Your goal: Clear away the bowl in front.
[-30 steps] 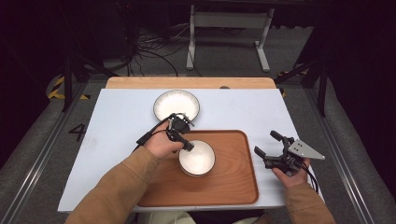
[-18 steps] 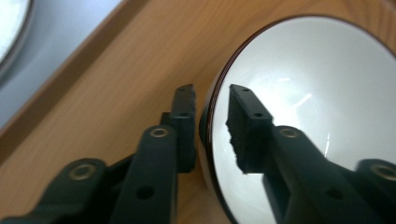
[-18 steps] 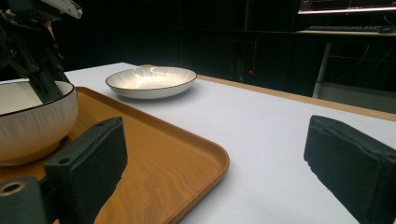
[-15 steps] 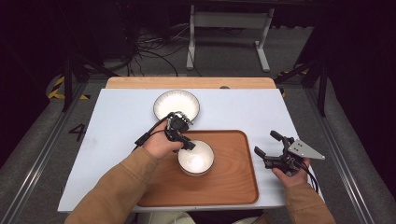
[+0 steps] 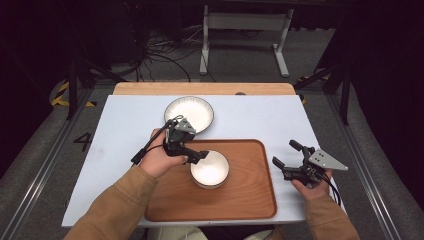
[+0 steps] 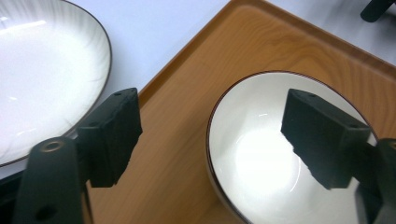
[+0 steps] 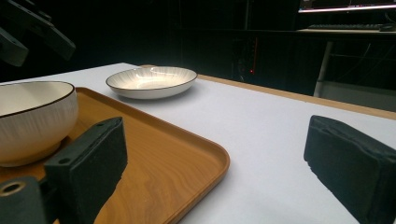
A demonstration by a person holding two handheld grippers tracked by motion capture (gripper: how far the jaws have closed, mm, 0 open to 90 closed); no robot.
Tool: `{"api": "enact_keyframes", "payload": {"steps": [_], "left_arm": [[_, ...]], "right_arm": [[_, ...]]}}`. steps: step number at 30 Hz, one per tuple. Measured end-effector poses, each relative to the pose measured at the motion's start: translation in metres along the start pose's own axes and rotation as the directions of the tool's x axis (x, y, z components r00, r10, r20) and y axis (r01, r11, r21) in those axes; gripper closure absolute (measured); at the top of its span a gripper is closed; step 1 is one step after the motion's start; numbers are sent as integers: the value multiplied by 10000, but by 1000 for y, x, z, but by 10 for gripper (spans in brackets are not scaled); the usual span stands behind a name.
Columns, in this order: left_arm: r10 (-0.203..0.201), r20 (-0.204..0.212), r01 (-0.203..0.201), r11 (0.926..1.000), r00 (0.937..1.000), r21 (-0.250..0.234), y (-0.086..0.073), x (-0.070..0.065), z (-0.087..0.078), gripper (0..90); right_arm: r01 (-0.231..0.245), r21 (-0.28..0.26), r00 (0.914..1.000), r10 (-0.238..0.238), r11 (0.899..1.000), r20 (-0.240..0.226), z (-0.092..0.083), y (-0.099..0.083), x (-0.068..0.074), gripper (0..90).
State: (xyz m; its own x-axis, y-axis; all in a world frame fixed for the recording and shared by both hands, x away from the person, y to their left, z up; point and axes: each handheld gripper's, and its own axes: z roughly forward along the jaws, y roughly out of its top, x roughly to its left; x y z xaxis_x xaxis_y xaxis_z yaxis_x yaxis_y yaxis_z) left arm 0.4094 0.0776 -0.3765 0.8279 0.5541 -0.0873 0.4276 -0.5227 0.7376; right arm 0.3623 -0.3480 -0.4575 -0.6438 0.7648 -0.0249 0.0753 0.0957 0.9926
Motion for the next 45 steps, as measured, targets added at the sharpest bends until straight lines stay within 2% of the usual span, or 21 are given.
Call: {"api": "enact_keyframes", "payload": {"steps": [1,2,5,8,10,12,16,17,21,26,27,31,37,42,45], "left_arm": [[0,0,0,10000,10000,0,0,0,0,183],[97,-67,-98,9998,9999,-186,-4,1,-4,183],[35,-207,-50,9970,9998,-768,-11,3,-14,146],[-136,-286,97,9911,9995,-1324,-18,6,-23,124],[-22,-340,-34,9863,9994,-1648,-22,7,-28,118],[-87,-290,30,9812,9995,-1929,-26,8,-32,115],[-105,-311,27,9702,9995,-2424,-33,9,-39,114],[-105,-311,27,9702,9995,-2424,-33,9,-39,112],[12,-309,-104,9546,9995,-2976,-42,11,-48,110],[-109,-260,9,9335,9996,-3586,-54,14,-56,99],[-84,-331,-43,9315,9994,-3636,-55,15,-57,99],[-323,-301,180,9200,9990,-3916,-66,19,-61,97],[-351,-413,159,9175,9985,-3975,-80,25,-66,97],[-485,-529,225,9112,9974,-4113,-93,30,-69,90],[-699,-470,438,9071,9964,-4186,-101,32,-70,88]], "right_arm": [[0,0,10000,0,10000,0,0,0,0,69],[-13,0,10000,13,10000,11,0,0,0,69],[-40,13,10000,40,10000,-3,0,0,0,69],[-38,18,10000,38,10000,-16,0,0,-1,69],[-39,15,10000,39,10000,-4,0,0,0,69],[-39,19,10000,39,10000,-1,0,0,0,69],[-40,15,10000,40,10000,-1,0,0,-1,69],[-40,15,10000,40,10000,-1,0,0,-1,69],[-43,14,10000,43,10000,-3,0,0,0,69],[-43,10,10000,43,10000,-2,0,0,0,69],[-41,11,10000,41,10000,-2,0,0,0,69],[-49,5,10000,49,10000,4,0,0,-1,67],[-57,-3,10000,57,10000,18,0,0,-1,63],[-47,-5,10000,47,10000,14,0,0,0,52],[-47,-9,10000,47,10000,19,0,0,0,49]]}}
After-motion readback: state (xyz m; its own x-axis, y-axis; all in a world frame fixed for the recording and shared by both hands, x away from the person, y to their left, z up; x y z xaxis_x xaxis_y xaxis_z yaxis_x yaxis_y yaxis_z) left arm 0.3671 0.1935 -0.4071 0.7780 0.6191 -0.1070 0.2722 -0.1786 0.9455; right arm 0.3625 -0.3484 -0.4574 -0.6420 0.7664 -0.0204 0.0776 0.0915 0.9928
